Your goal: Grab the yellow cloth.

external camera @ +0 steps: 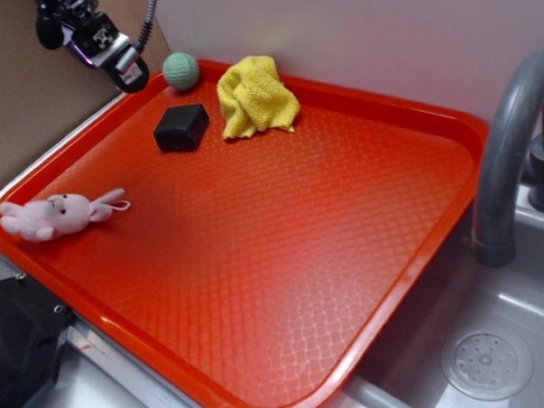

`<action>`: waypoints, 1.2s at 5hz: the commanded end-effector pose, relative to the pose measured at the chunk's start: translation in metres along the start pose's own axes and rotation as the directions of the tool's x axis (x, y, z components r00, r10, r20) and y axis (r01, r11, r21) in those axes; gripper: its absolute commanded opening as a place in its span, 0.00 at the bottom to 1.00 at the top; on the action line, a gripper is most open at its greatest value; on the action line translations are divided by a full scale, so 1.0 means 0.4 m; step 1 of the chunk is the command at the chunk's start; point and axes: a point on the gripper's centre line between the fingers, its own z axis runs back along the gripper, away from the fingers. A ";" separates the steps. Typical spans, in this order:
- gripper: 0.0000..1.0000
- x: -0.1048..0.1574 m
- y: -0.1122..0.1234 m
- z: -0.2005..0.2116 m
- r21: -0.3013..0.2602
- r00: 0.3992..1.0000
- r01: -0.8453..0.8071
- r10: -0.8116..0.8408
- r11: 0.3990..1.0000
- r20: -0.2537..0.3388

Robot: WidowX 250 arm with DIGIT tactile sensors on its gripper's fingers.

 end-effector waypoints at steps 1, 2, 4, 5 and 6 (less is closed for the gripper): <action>1.00 0.025 0.010 0.028 0.016 0.999 -0.012 0.012 1.000 0.039; 1.00 0.119 -0.072 -0.061 0.073 0.999 -0.007 0.003 0.997 0.053; 1.00 0.207 -0.054 -0.170 0.147 0.964 0.057 -0.093 0.987 0.250; 1.00 0.253 0.002 -0.228 0.139 0.973 -0.018 -0.015 0.990 0.232; 1.00 0.296 0.053 -0.326 0.123 0.992 -0.050 0.034 0.991 0.124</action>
